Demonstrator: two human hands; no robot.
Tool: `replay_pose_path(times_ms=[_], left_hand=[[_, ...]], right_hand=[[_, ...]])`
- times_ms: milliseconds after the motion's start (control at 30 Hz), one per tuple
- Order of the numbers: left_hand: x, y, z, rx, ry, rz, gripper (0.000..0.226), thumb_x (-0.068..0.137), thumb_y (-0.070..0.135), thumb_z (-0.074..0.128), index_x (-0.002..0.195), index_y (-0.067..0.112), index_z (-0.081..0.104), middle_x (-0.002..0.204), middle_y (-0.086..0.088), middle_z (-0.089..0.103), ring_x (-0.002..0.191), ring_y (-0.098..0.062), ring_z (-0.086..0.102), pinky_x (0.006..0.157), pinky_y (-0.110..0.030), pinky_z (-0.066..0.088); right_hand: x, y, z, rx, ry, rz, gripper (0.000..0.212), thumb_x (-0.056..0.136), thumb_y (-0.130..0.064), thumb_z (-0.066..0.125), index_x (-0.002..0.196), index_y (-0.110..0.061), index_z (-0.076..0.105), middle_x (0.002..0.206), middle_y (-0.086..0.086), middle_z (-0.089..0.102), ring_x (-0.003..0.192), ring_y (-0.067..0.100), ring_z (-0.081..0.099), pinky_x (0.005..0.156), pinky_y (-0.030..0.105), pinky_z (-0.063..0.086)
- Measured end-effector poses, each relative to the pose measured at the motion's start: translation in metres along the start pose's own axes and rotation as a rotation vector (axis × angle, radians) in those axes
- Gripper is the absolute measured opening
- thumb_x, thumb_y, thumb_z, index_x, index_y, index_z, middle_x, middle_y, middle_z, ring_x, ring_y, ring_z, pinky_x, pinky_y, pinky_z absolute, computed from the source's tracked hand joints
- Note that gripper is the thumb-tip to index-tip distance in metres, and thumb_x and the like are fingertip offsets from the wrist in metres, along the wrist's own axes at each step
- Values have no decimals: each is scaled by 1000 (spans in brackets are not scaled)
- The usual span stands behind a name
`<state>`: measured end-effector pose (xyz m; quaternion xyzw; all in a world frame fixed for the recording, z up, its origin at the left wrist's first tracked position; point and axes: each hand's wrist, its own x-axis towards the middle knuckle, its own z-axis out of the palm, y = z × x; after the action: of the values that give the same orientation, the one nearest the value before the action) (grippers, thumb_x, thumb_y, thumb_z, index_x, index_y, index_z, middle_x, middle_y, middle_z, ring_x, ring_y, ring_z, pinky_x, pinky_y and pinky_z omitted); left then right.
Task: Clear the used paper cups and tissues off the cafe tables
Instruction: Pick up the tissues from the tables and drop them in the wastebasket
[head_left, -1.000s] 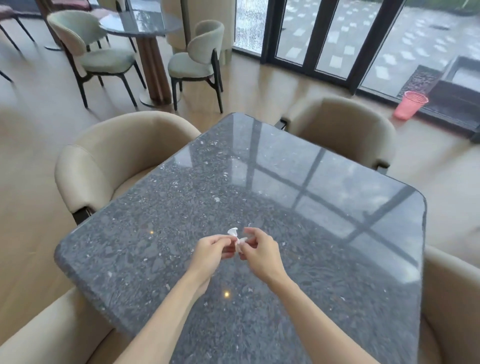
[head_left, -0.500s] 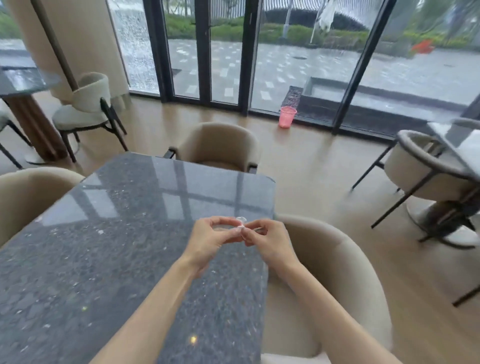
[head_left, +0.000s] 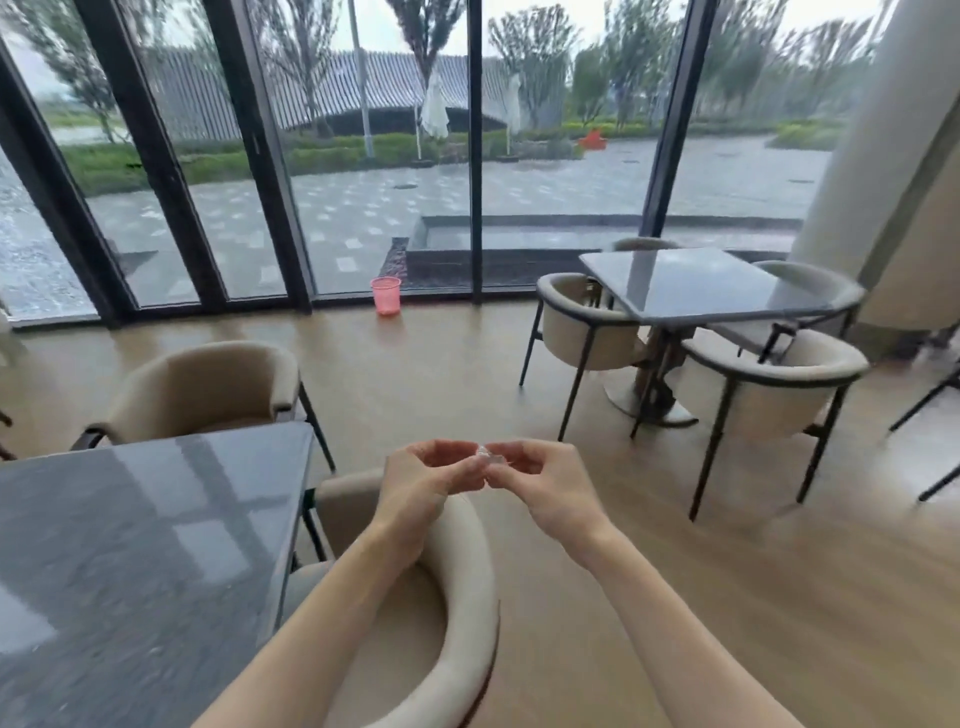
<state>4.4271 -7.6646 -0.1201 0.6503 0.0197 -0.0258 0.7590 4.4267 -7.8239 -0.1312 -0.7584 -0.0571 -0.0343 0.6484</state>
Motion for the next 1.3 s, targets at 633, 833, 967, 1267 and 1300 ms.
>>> replay_pose_path(times_ms=[633,833,967,1267,1300], left_hand=[[151,22,109,5,-169,-41,8,90,0,70,93,-5,75,81,-19,76,70,-25,72,72,-27,62],[235,32,97,15,-74,4,17,98,-1,57,97,0,74,93,-20,75,75,-25,72,75,-30,63],[279,27,97,22,-26,19,22,98,1,55,93,7,76,98,-18,75,80,-27,71,82,-37,61],[408,-9,133,16,79,-15,20,100,5,54,103,4,74,103,-17,74,92,-27,70,89,-43,58],[428,-12,140,7,94,-15,21,100,5,53,104,4,73,103,-16,74,93,-27,69,89,-43,58]], right_hand=[[126,11,-122,-41,170,68,12,83,-15,82,93,-8,78,81,11,78,75,18,74,80,35,62],[205,12,-139,-52,225,89,8,86,-5,77,92,-1,75,80,17,77,72,23,74,79,32,61],[254,21,-149,-48,238,96,5,87,-6,76,92,-5,75,80,13,77,70,18,73,83,32,61],[383,84,-194,-19,245,126,14,86,-5,74,96,-13,78,81,8,78,74,16,74,91,35,59],[403,91,-204,-16,232,130,13,86,-6,75,96,-14,78,81,8,78,76,16,75,91,32,58]])
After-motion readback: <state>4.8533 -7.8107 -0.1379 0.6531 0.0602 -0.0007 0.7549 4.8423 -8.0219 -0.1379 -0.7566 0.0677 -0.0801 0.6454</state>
